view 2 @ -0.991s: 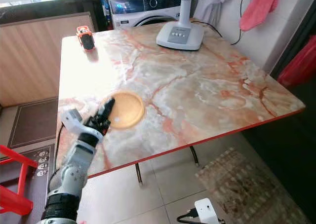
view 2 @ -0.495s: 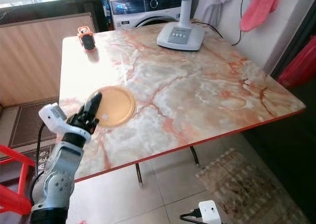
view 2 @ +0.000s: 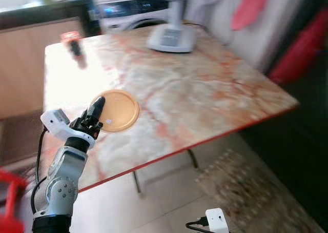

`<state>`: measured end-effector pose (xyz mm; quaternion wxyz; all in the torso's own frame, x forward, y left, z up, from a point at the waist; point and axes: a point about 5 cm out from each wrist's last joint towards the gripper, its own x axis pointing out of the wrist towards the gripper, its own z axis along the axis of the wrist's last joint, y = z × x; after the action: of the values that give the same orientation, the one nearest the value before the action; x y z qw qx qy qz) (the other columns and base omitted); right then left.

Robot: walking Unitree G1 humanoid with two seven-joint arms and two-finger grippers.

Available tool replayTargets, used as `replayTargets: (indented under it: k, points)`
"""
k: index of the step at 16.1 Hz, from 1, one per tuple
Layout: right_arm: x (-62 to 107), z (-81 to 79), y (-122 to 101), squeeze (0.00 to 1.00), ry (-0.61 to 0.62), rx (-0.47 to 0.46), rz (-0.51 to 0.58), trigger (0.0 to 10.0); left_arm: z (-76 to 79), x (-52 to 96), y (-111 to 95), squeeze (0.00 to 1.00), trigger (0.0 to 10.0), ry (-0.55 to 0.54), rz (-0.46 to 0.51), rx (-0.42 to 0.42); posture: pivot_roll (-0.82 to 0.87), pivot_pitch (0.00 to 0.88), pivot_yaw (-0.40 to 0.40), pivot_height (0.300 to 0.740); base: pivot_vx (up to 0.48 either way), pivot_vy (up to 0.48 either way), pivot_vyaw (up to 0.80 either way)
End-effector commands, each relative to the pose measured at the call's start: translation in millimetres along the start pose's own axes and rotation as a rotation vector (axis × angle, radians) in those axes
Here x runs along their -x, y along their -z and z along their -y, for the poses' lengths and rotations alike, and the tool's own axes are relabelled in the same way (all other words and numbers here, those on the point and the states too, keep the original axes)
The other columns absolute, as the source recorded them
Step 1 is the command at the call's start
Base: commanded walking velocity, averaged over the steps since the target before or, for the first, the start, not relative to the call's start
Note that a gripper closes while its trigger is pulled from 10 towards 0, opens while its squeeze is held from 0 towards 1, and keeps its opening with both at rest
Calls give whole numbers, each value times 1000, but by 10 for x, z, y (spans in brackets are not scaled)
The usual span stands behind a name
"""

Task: Restocking fridge

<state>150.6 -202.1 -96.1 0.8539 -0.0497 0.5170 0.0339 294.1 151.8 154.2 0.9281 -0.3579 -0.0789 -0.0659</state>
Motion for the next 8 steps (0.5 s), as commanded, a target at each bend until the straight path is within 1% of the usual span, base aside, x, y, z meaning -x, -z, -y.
replayTargets:
  k: [1,8]
  points:
    - [1,-7,26,0,3,-8,-11,10000,61,2,-10,0,10000,11,4,-9,21,0,11,740,0,0,-788]
    - [-1,-7,14,0,-1,-2,-13,10000,74,-38,-36,0,10000,17,4,-19,17,13,17,740,0,0,-788]
